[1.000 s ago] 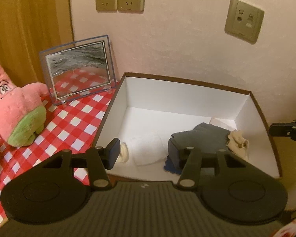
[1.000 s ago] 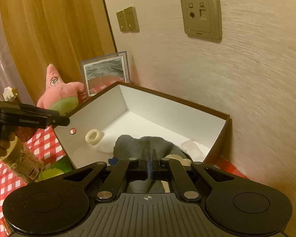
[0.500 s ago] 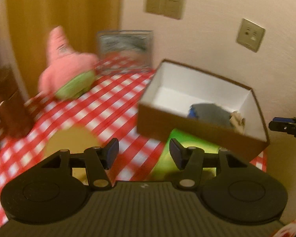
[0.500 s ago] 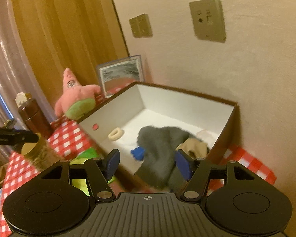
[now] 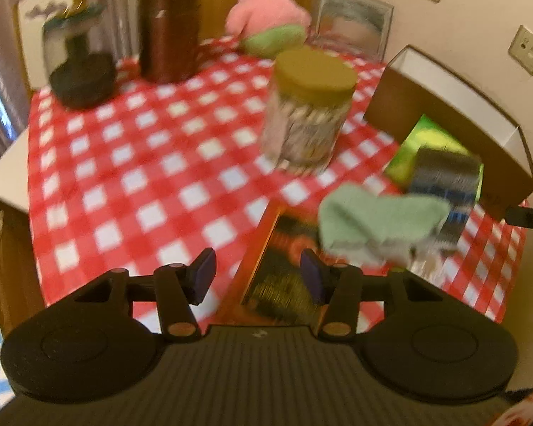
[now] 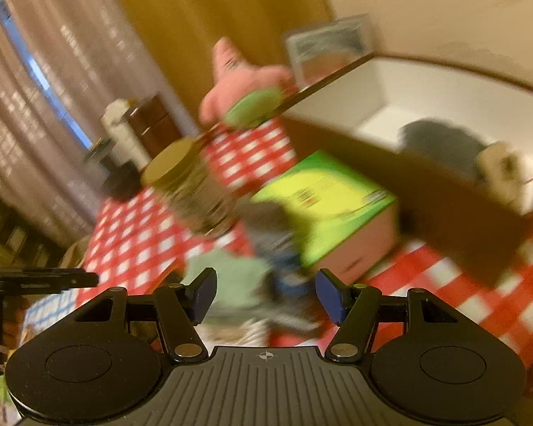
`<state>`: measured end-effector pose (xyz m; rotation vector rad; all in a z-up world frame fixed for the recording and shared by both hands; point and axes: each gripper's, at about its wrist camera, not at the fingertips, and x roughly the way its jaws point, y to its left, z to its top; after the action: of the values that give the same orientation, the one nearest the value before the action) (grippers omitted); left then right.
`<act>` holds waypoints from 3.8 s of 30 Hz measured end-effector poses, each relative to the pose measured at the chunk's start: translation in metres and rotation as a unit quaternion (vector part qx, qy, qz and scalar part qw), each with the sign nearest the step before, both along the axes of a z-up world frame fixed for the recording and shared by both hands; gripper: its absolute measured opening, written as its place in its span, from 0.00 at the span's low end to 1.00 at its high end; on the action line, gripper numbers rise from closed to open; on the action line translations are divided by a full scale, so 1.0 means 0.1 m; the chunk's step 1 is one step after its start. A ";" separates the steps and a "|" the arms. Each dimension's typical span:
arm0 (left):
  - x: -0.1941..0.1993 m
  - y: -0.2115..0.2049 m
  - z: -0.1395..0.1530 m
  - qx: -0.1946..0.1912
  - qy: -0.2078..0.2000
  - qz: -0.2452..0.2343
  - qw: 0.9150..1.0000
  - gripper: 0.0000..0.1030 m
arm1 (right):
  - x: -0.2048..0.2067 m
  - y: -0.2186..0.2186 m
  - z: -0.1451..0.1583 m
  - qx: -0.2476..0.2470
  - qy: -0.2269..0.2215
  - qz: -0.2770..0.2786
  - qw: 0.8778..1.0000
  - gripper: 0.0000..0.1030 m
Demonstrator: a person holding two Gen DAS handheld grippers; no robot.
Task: Organize soft objects
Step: 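Move both open grippers back to the orange-and-black card packet, then grasp the edge of the orange-and-black card packet with the left gripper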
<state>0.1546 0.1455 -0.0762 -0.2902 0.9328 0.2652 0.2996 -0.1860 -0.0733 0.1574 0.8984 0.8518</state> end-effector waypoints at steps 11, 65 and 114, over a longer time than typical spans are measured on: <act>-0.31 0.16 -0.45 -0.052 0.026 -0.019 0.998 0.47 | -0.57 0.75 -0.28 -0.028 0.011 0.090 0.995 0.43; -0.23 0.64 -1.10 -0.343 -0.061 0.095 0.933 0.07 | -0.79 1.62 -0.94 -0.126 -0.050 0.151 0.979 0.23; 0.17 0.39 -0.94 -0.377 -0.061 0.061 0.922 0.16 | -1.25 1.45 -0.83 -0.168 -0.200 0.199 0.945 0.08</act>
<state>0.1719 0.1843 -0.1704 -1.0668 0.8626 -0.0135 0.1742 -0.0409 -0.1558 -0.4974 0.6846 1.0405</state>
